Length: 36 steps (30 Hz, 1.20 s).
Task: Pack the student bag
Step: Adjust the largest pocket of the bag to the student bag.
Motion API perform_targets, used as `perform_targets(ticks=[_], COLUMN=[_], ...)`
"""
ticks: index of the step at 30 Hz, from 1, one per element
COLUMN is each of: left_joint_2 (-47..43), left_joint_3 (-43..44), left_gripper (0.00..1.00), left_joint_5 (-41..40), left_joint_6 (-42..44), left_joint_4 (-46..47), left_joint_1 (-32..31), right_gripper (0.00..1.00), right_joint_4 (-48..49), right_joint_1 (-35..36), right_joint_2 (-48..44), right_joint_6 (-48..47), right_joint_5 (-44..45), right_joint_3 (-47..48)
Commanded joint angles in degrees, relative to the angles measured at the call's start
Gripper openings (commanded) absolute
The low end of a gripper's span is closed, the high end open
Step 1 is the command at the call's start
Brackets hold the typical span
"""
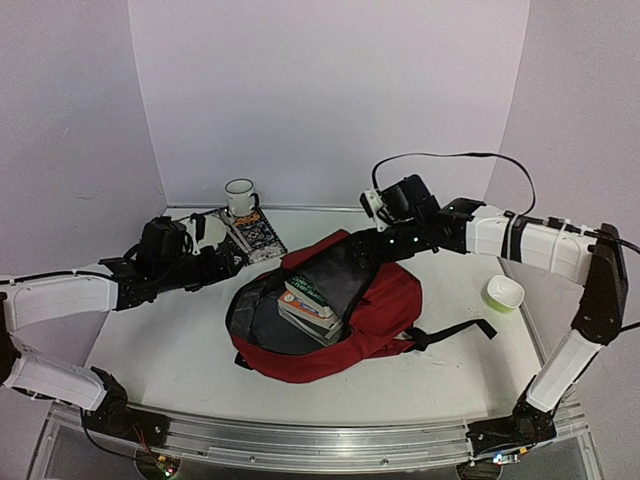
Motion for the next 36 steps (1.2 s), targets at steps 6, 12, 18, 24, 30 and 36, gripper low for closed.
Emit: perform_targets(ticks=[6, 12, 18, 24, 30, 36], left_joint_2=[-7.12, -7.22, -8.32, -9.11, -7.34, -2.95], left_joint_3=[3.37, 5.41, 6.21, 7.25, 8.63, 10.85], left_gripper=[0.97, 0.97, 0.97, 0.95, 0.91, 0.87], left_joint_5=[-6.36, -5.41, -0.8, 5.67, 8.32, 5.29], left_joint_6=[6.91, 8.6, 11.99, 14.26, 15.24, 15.98], left_joint_4=[-10.87, -12.3, -13.4, -14.93, -15.92, -15.91], left_joint_1=[1.05, 1.07, 1.05, 0.96, -4.13, -14.76], right_gripper=[0.56, 0.57, 0.7, 0.82, 0.88, 0.91], right_joint_4=[2.22, 2.27, -1.86, -5.4, -7.39, -7.18], right_joint_1=[8.22, 17.13, 20.87, 20.87, 19.01, 16.87], right_joint_2=[5.4, 10.14, 11.91, 5.94, -1.19, -8.08], right_joint_6=[1.14, 1.88, 1.35, 2.46, 10.3, 21.47], right_joint_5=[-13.0, -15.02, -17.41, -9.37, 1.61, 9.19], right_joint_3=[4.66, 7.87, 11.25, 9.56, 2.07, -9.04])
